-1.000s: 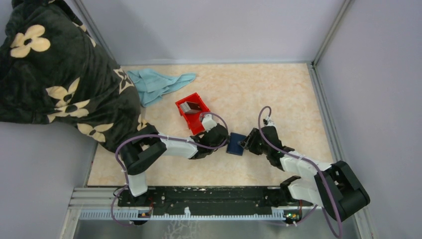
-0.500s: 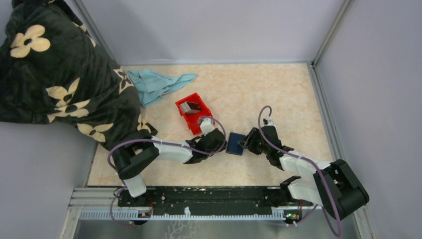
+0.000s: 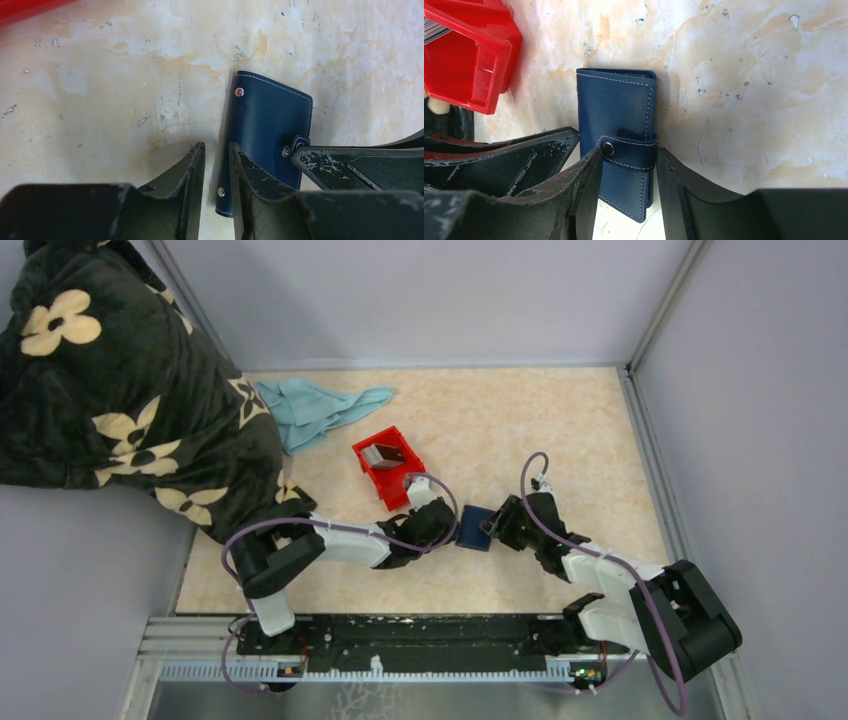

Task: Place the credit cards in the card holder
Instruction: Close the card holder at the center of the board.

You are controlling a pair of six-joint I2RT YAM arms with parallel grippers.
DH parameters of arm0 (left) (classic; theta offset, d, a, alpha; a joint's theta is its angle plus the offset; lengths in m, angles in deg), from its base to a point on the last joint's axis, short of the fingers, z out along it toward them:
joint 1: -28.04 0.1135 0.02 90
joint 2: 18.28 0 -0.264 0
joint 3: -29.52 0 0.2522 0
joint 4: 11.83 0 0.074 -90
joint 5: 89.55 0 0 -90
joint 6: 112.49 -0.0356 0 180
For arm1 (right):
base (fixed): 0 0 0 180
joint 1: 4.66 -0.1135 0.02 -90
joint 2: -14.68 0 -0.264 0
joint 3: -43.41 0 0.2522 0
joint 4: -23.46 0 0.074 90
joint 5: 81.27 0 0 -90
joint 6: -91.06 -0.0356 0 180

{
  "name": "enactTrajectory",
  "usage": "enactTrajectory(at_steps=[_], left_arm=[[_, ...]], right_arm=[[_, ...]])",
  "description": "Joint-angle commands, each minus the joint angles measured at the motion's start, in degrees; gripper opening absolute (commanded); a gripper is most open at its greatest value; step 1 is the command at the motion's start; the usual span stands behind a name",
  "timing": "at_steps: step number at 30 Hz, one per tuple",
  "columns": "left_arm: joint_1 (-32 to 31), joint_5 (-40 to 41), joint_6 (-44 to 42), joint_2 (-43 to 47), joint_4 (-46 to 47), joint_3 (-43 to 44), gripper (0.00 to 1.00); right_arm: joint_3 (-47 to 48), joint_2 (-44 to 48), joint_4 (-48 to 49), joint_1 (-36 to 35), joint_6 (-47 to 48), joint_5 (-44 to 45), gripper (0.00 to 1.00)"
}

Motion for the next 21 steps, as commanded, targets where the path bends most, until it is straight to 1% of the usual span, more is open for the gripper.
enactTrajectory(at_steps=[1,5,10,21], left_arm=[[-0.8,-4.4,-1.7,-4.2,-6.3,-1.1,0.33],[-0.8,-4.5,-1.7,-4.3,-6.0,-1.3,0.33],[-1.1,-3.5,-1.0,-3.1,-5.0,-2.5,0.33],[-2.5,-0.9,-0.9,-0.8,-2.8,-3.5,0.33]], right_arm=[[0.0,-0.4,-1.6,-0.5,-0.2,2.3,0.45],[-0.4,-0.5,-1.6,-0.5,-0.5,2.4,0.45],[-1.5,2.4,-1.7,-0.5,-0.7,2.4,0.45],[-1.7,5.5,-3.0,-0.5,0.3,2.4,0.45]])
